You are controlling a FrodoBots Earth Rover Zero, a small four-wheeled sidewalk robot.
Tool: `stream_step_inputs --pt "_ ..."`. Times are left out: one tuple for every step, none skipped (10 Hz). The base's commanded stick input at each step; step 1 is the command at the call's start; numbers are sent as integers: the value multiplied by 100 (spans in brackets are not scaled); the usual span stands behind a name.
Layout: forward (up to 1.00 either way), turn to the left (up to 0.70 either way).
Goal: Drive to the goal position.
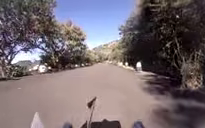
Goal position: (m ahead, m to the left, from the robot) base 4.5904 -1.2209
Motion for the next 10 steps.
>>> stream_step_inputs --pt "50 0" --pt "50 0" --pt "50 0" --pt "50 0" --pt "50 0" --pt "50 0" --pt "50 0" --pt "50 0" --pt "50 -50" --pt "50 -50"
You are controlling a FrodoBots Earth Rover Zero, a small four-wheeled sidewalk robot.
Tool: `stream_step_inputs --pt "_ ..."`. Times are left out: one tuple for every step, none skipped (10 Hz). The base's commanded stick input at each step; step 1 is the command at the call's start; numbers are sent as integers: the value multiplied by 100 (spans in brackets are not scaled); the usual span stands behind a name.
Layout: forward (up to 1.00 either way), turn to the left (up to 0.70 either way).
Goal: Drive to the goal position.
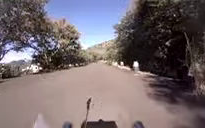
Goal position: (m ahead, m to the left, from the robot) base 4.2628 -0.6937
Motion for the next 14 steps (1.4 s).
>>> stream_step_inputs --pt "50 -50" --pt "50 -37" --pt "50 -19" --pt "50 -1" --pt "50 0" --pt "50 0" --pt "50 0" --pt "50 0" --pt "50 0" --pt "50 0" --pt "50 0" --pt "50 0" --pt "50 0" --pt "50 0"
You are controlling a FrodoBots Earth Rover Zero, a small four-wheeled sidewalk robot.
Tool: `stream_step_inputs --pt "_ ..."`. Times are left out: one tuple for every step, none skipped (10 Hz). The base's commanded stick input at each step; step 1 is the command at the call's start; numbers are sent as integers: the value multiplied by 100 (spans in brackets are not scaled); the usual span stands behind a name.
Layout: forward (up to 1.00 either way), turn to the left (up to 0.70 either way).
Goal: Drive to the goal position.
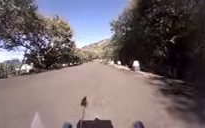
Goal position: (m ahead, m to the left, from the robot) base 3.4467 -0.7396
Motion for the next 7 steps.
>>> stream_step_inputs --pt "50 0" --pt "50 0" --pt "50 0" --pt "50 0" --pt "50 0" --pt "50 0" --pt "50 0"
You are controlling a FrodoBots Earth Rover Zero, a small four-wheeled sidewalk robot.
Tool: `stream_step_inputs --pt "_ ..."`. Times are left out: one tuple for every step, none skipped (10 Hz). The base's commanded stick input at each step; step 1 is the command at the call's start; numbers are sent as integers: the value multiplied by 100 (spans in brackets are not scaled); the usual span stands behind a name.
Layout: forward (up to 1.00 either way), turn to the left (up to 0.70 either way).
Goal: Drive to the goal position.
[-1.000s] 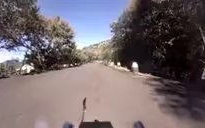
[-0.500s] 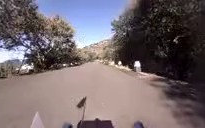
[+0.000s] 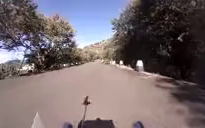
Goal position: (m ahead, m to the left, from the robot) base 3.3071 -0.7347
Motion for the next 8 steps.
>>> stream_step_inputs --pt "50 0" --pt "50 0" --pt "50 0" --pt "50 0" --pt "50 0" --pt "50 0" --pt "50 0" --pt "50 0"
